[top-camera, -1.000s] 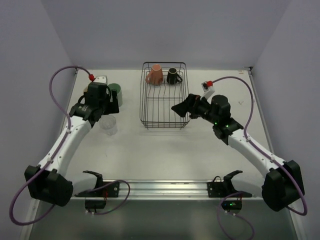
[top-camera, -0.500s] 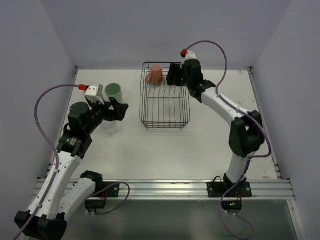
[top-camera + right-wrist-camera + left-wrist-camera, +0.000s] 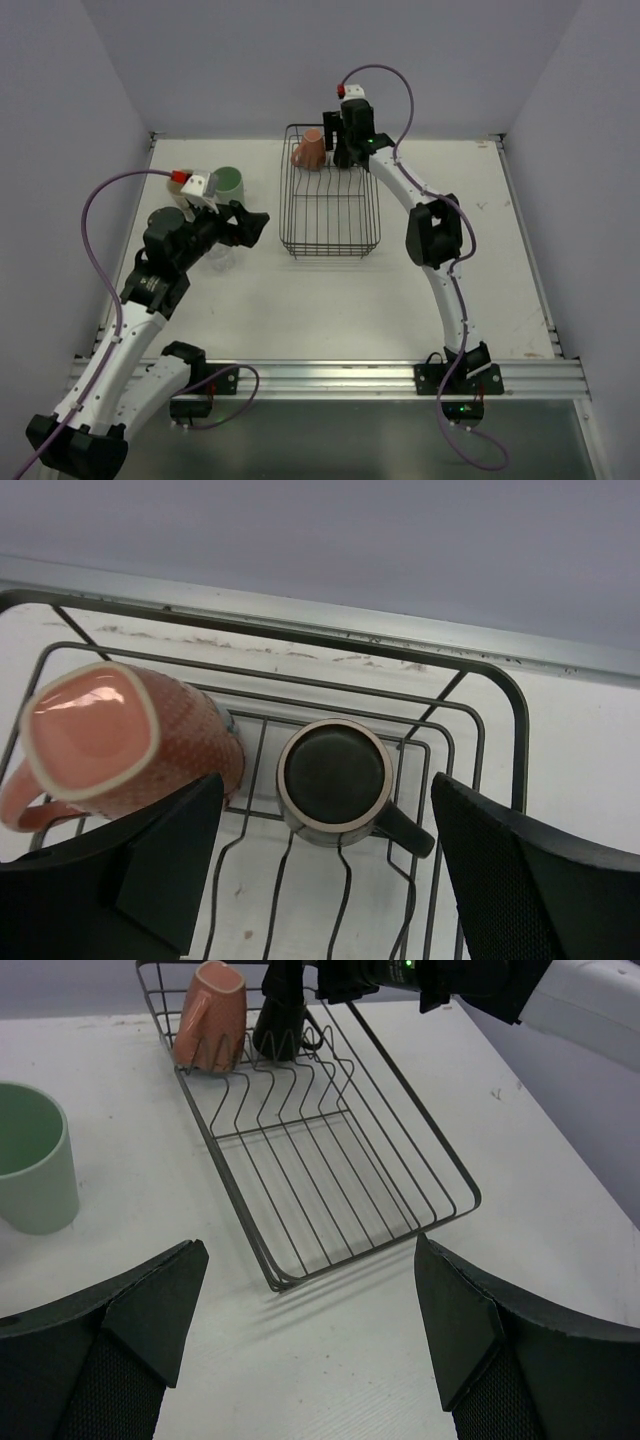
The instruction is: Unload the cups from the dish rack
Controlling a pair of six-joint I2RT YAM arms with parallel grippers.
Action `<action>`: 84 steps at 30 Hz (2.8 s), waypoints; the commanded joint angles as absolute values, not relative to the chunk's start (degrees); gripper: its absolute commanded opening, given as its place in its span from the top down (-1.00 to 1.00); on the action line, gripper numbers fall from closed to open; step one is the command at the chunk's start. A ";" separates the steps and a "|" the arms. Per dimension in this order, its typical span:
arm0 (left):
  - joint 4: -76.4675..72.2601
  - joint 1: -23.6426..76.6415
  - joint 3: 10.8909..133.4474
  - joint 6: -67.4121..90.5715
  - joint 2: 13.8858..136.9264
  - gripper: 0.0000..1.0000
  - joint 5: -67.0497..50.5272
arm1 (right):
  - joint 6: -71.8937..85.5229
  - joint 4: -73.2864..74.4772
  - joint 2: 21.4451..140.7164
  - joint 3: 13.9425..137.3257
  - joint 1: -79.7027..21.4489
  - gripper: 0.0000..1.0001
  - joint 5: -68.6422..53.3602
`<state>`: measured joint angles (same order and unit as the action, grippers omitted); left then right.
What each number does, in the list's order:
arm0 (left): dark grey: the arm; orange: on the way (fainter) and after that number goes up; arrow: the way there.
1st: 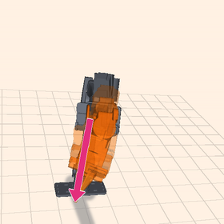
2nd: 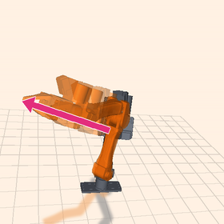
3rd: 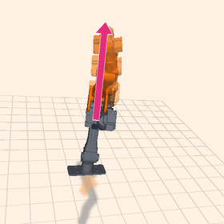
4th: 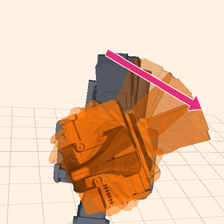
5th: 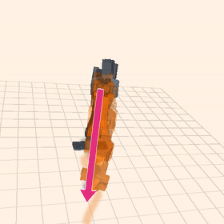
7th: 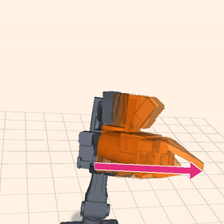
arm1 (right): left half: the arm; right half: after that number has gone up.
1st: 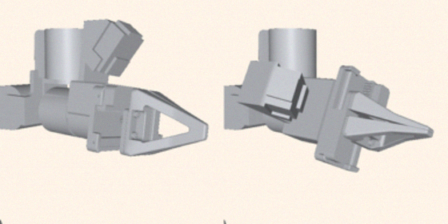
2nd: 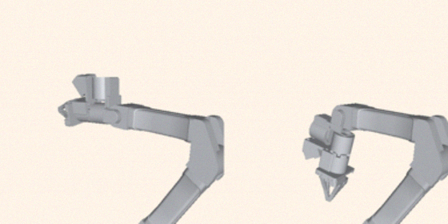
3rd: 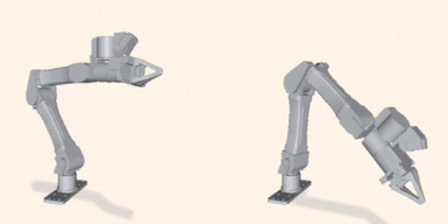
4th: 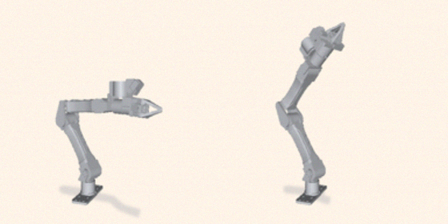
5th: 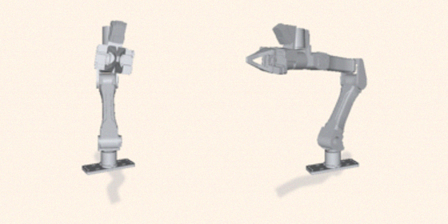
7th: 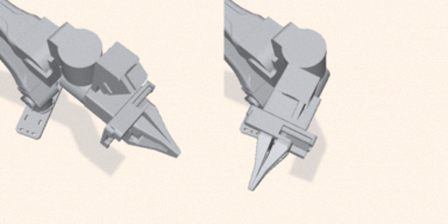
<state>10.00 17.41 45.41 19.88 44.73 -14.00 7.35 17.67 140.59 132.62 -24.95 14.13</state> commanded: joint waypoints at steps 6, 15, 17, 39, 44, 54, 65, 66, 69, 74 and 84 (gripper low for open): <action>6.68 17.75 45.35 18.28 45.70 -0.84 -14.68 | 6.59 19.77 144.66 139.73 -23.03 -0.76 12.30; 6.94 17.75 45.09 17.93 43.51 -0.83 -13.71 | 7.21 21.62 144.93 140.70 -22.94 -0.61 9.58; 6.86 17.75 45.00 17.84 42.63 -0.84 -13.71 | 7.12 23.63 145.81 142.29 -22.85 -0.52 9.23; 7.29 18.81 44.56 17.40 42.27 -0.84 -11.95 | 5.36 29.54 142.50 133.62 -21.88 -0.40 8.09; 6.33 18.81 44.30 18.02 42.63 -0.84 -13.01 | 6.33 19.34 133.78 117.09 -21.97 -0.17 7.12; 5.71 18.81 44.12 18.81 43.15 -0.84 -13.80 | 8.44 11.16 121.64 101.07 -22.15 -0.57 5.19; 5.54 18.81 43.95 19.25 44.03 -0.84 -13.80 | 9.05 17.76 131.74 116.01 -22.06 -0.69 6.41; 5.45 18.81 43.95 19.25 44.12 -0.84 -13.71 | 9.14 18.62 132.36 116.97 -22.06 -0.68 6.68; 5.36 18.81 44.21 19.42 44.56 -0.84 -13.80 | 8.79 19.94 134.20 120.32 -22.06 -0.59 6.85; 5.27 18.81 44.56 19.69 44.91 -0.84 -13.71 | 9.14 21.01 134.30 120.59 -21.88 -0.56 7.91; 4.83 18.81 45.00 21.27 45.97 -0.84 -14.59 | 8.53 13.66 130.97 116.20 -21.88 0.06 6.33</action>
<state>7.77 18.52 44.21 20.08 45.82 -13.39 8.36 19.94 134.78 117.97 -22.06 6.59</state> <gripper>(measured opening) 0.918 0.564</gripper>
